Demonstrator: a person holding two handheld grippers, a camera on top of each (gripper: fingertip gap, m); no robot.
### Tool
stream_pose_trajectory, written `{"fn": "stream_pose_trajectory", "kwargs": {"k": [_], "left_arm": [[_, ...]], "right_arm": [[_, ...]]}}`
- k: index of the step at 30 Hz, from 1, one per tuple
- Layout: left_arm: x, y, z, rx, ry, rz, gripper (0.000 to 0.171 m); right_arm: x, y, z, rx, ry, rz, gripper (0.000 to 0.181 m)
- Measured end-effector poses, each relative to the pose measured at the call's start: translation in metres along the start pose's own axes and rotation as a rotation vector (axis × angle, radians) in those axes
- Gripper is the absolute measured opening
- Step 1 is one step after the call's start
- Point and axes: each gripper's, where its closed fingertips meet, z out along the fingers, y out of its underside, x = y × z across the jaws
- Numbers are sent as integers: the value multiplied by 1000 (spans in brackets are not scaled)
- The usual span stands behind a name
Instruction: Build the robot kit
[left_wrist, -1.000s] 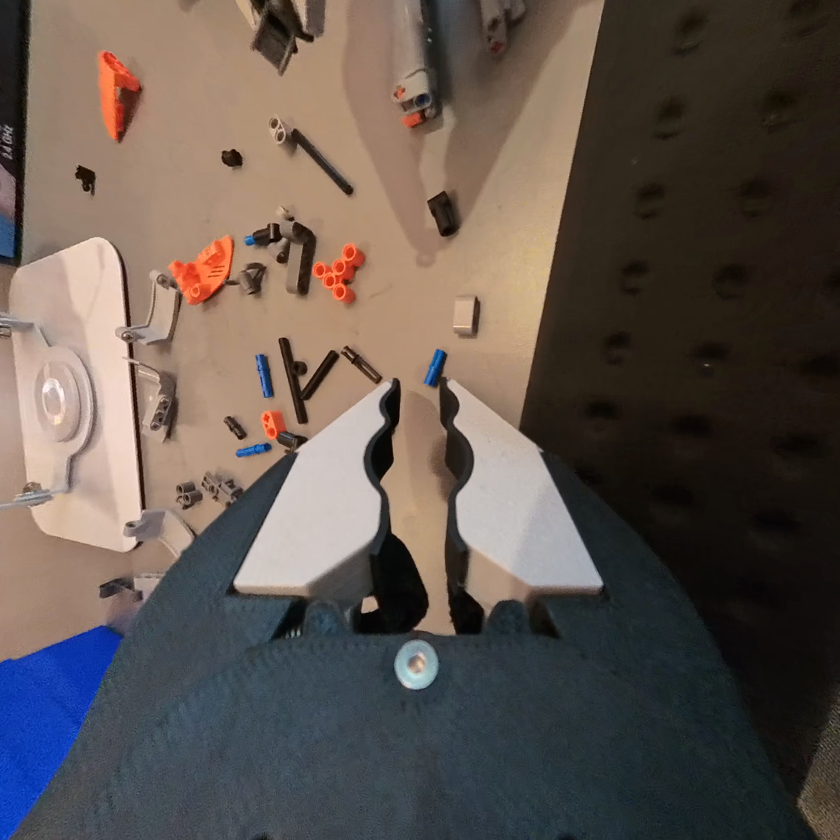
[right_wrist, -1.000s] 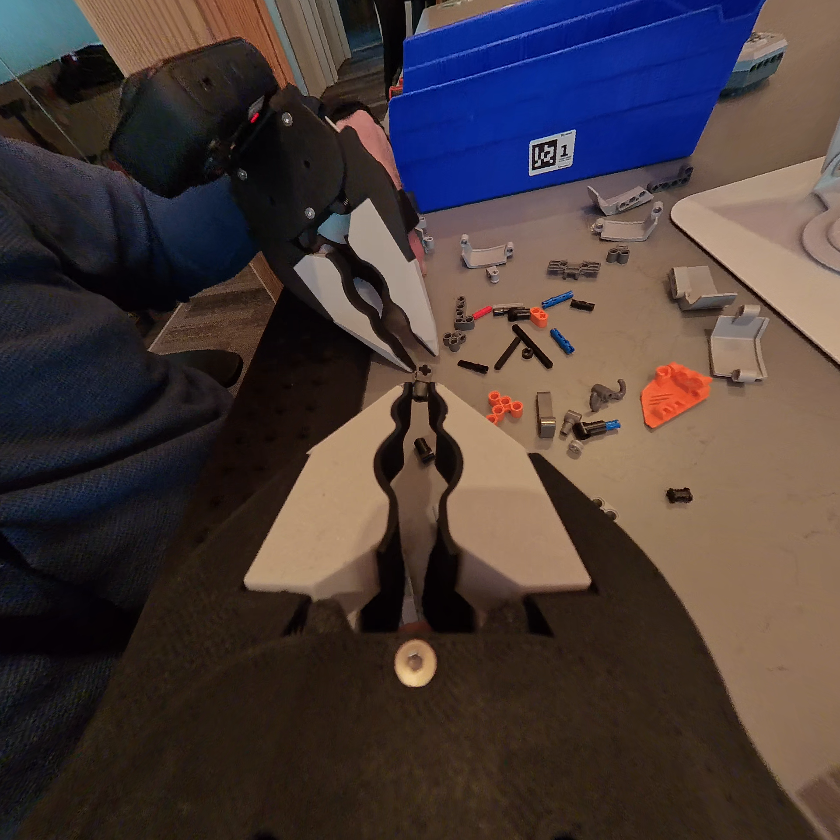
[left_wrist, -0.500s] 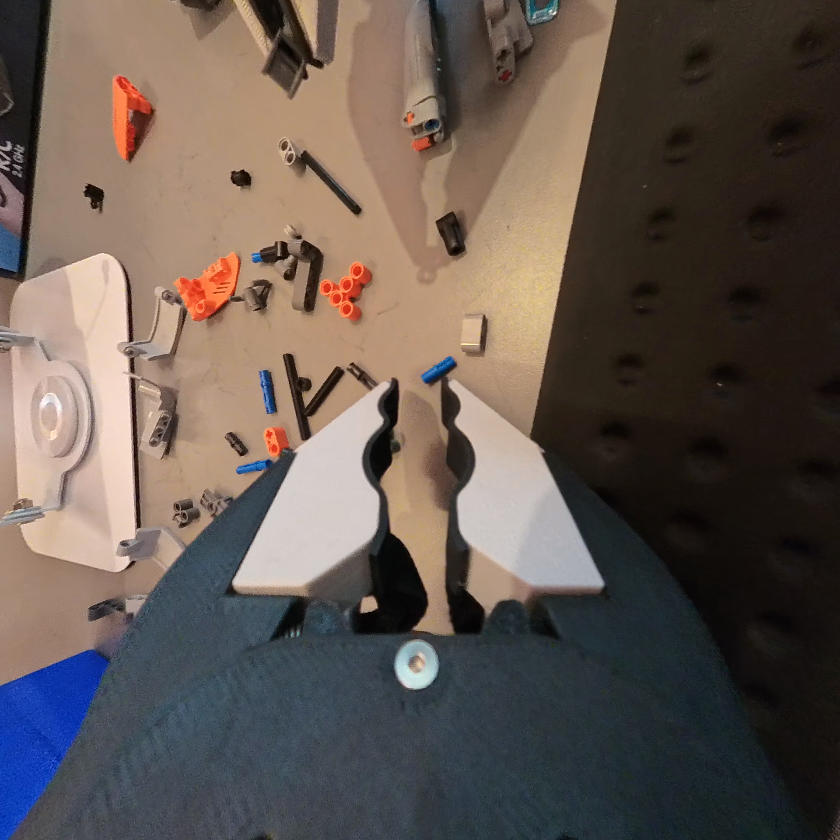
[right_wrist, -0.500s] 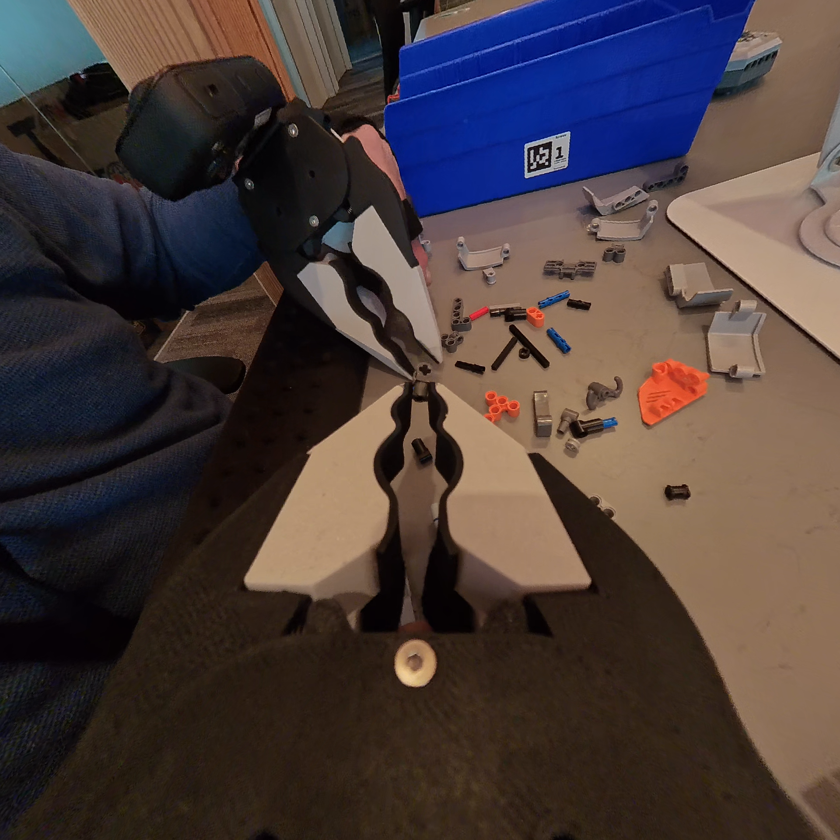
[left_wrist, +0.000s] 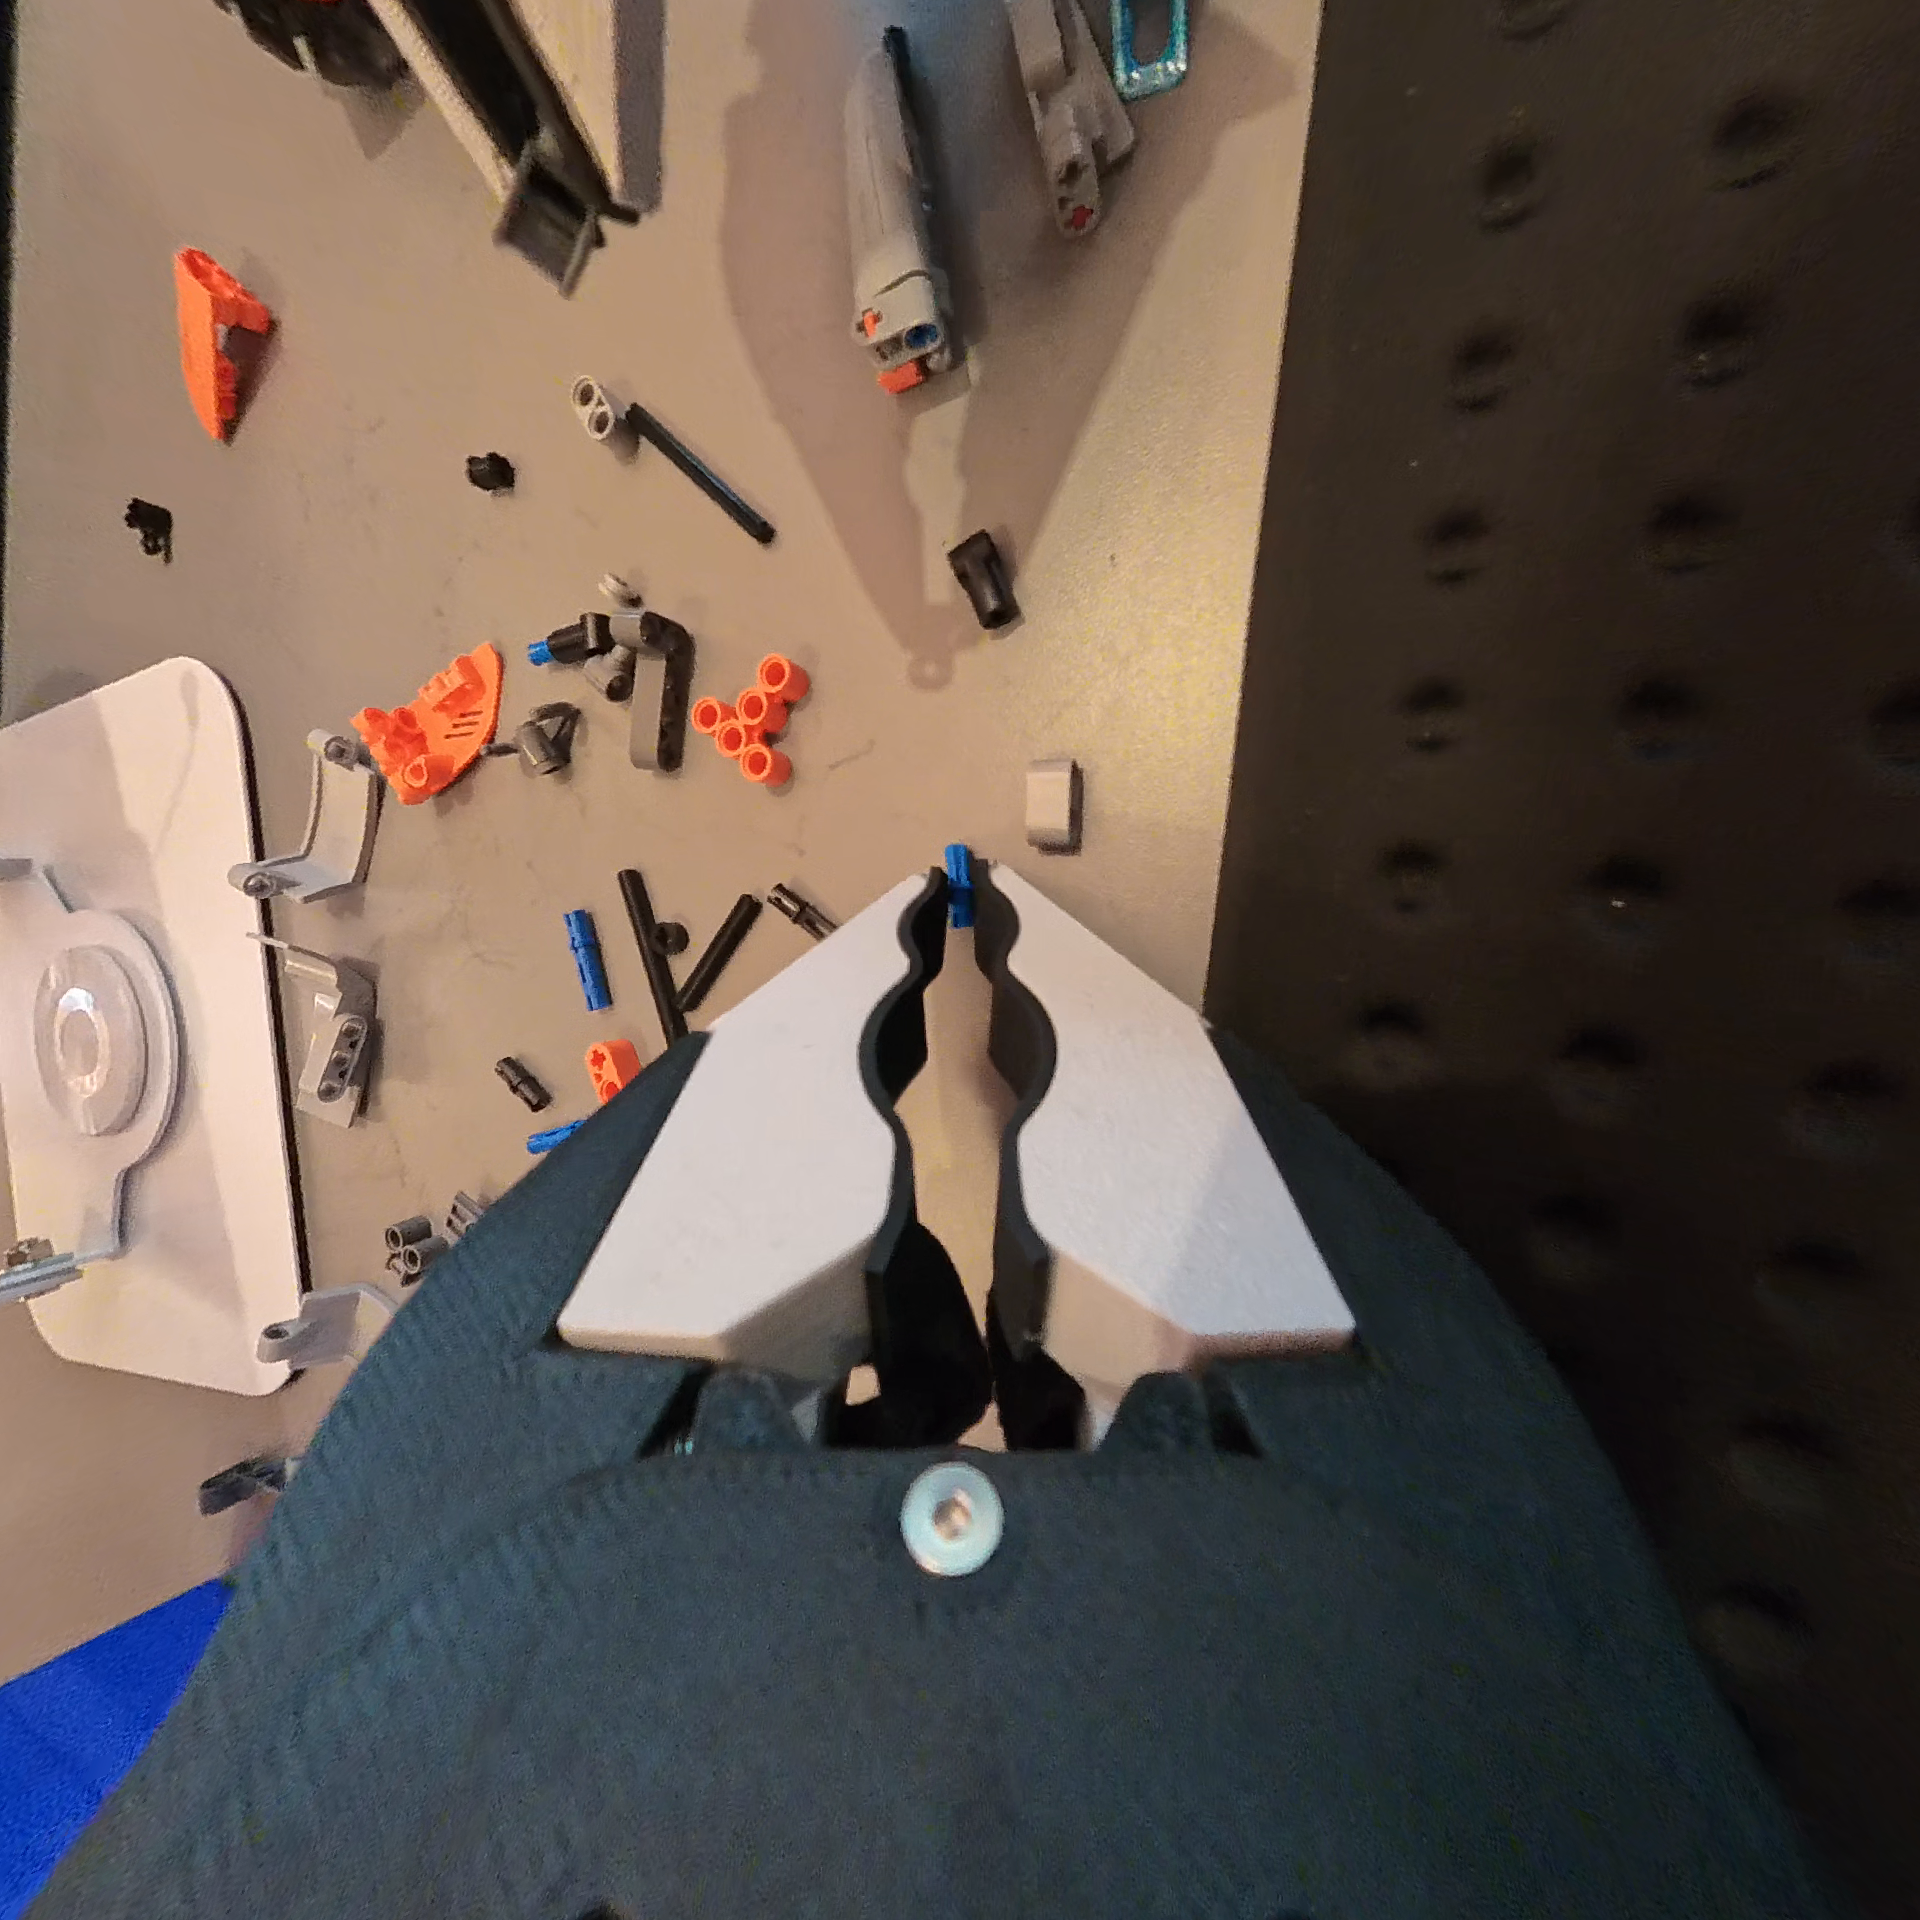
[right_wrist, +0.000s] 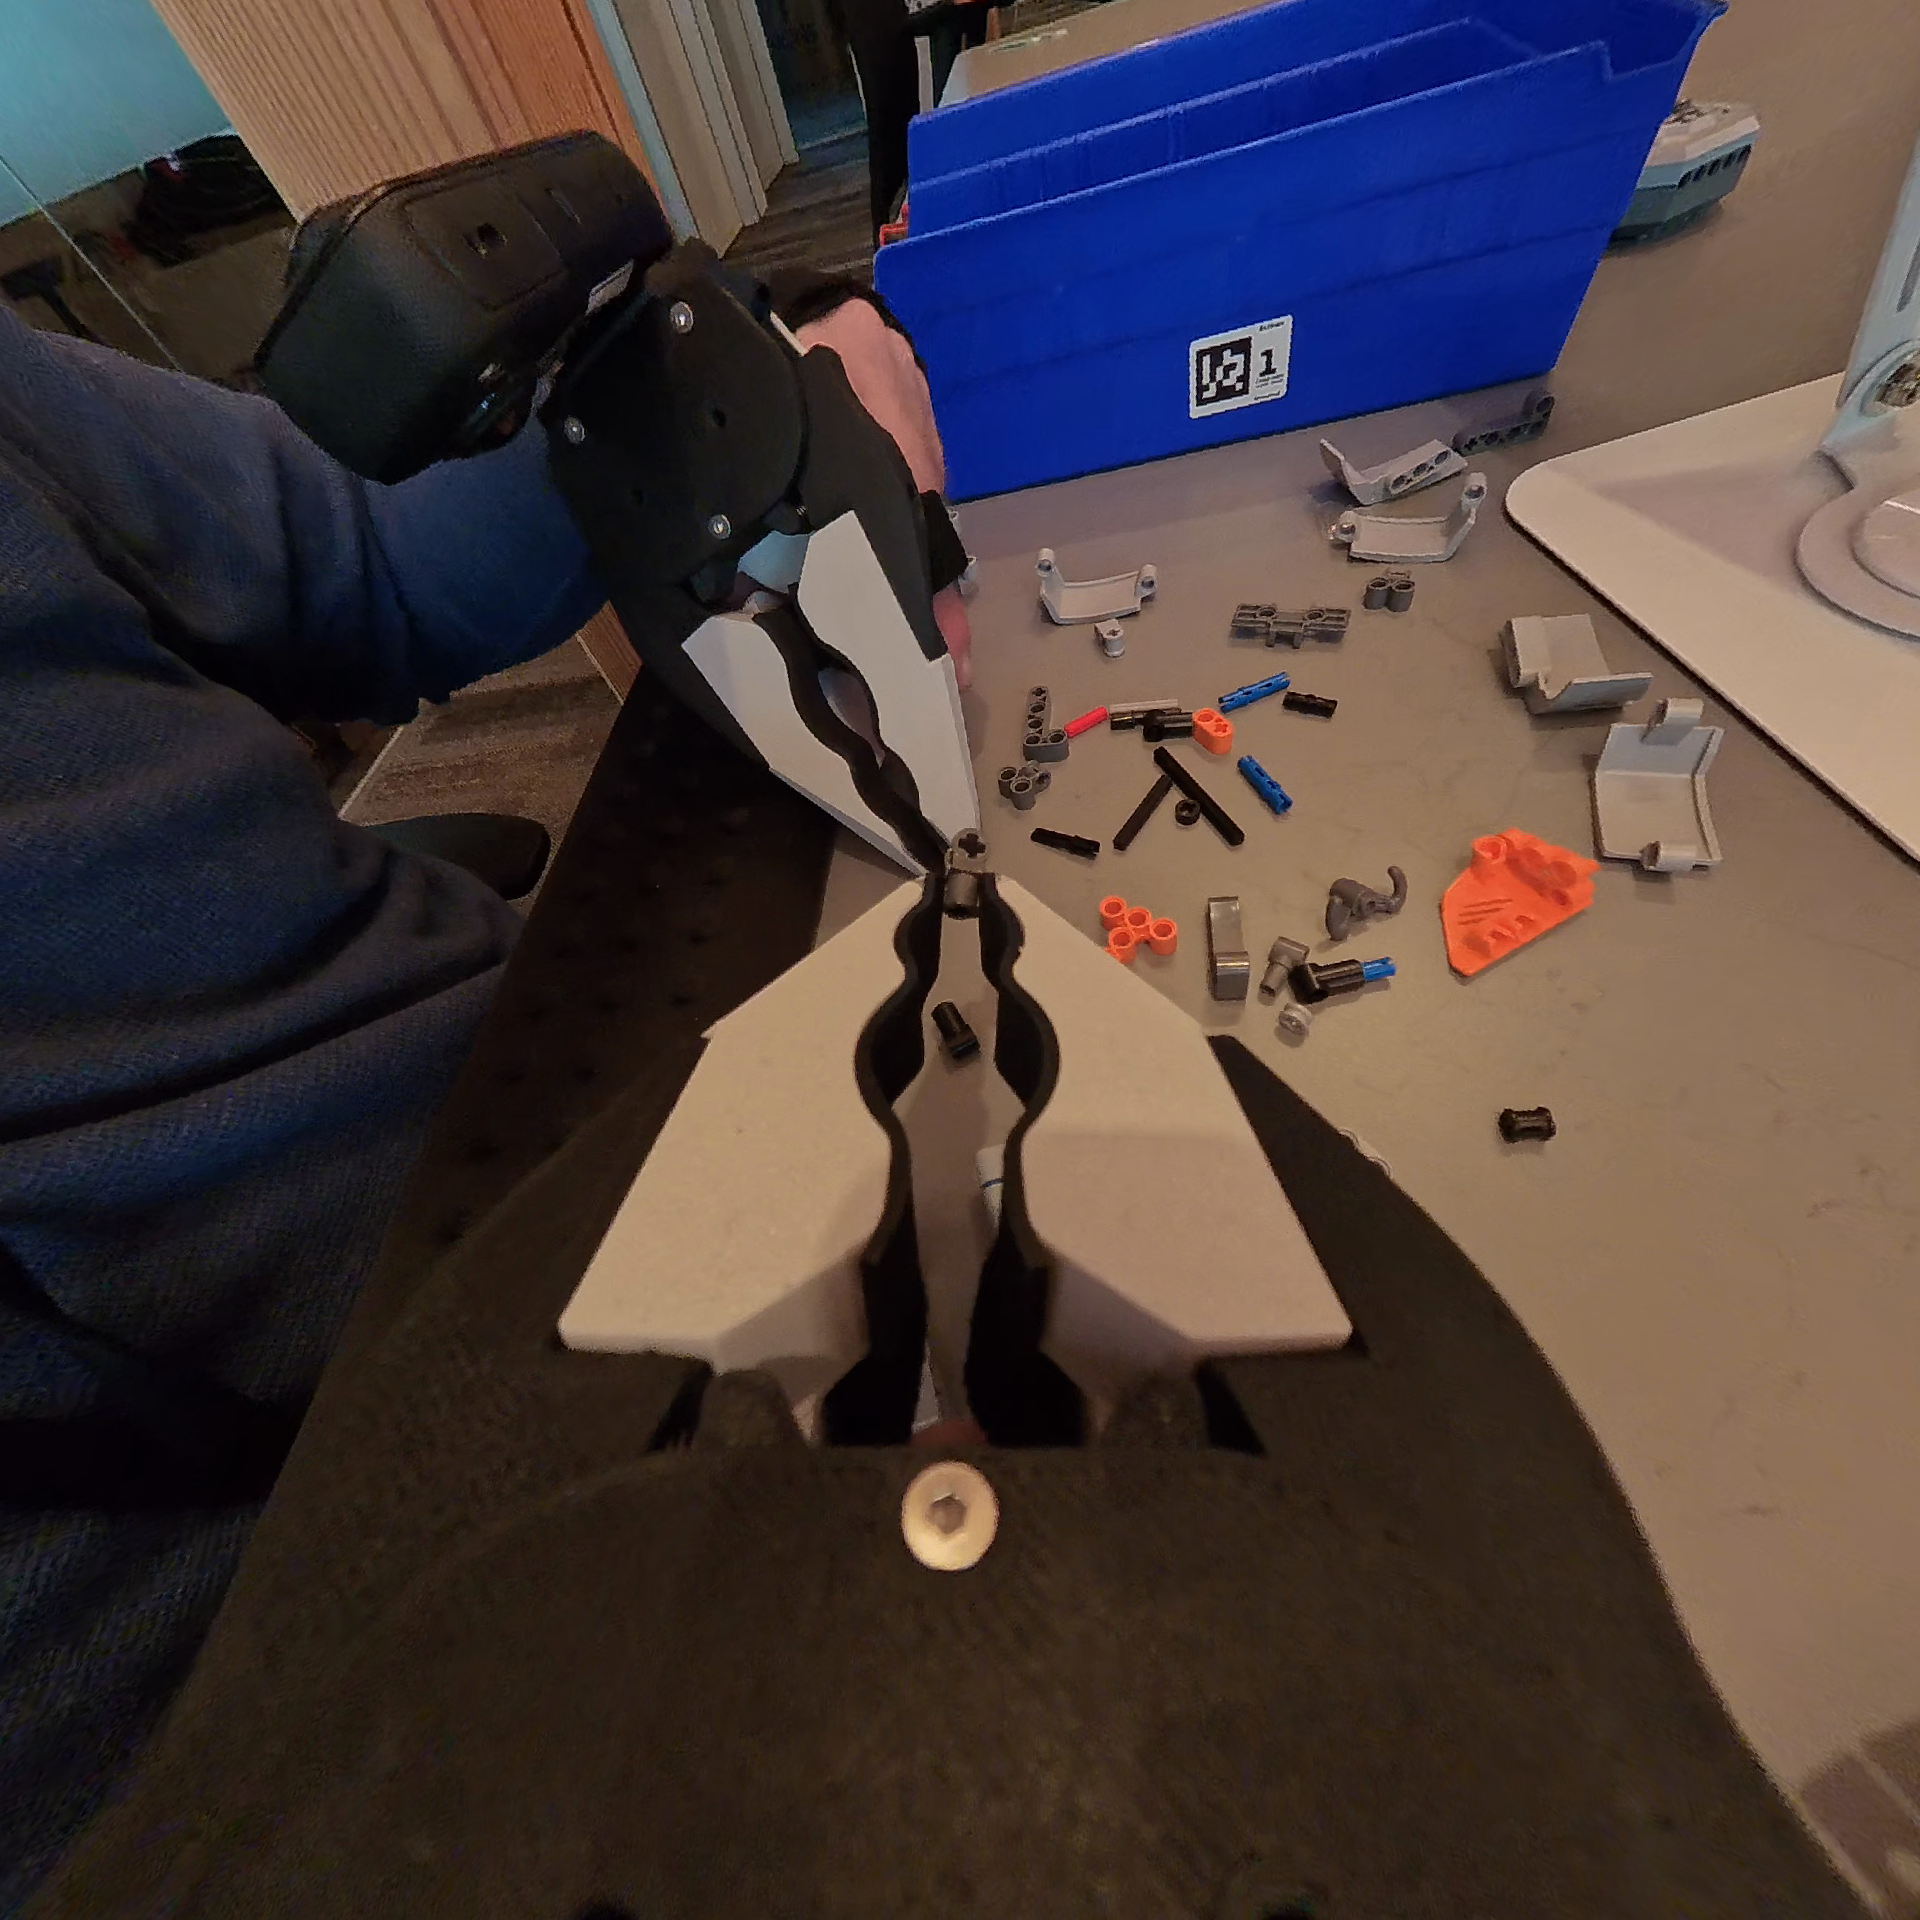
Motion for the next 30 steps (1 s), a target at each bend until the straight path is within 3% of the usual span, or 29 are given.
{"fn": "stream_pose_trajectory", "kwargs": {"k": [7, 12, 19, 30], "left_arm": [[-27, -20, -7, 150, -146, -196, 2], [-42, -46, -16, 333, -191, -353, 2], [-50, -78, -30, 545, -188, -484, 2], [-59, -97, -49, 745, -162, -597, 2]], "right_arm": [[5, -9, -5, 50, 31, -13, 4], [8, -21, -11, 108, 71, -56, 4], [4, -33, -16, 178, 68, -79, 4], [3, -31, -14, 194, 34, -44, 4]]}}
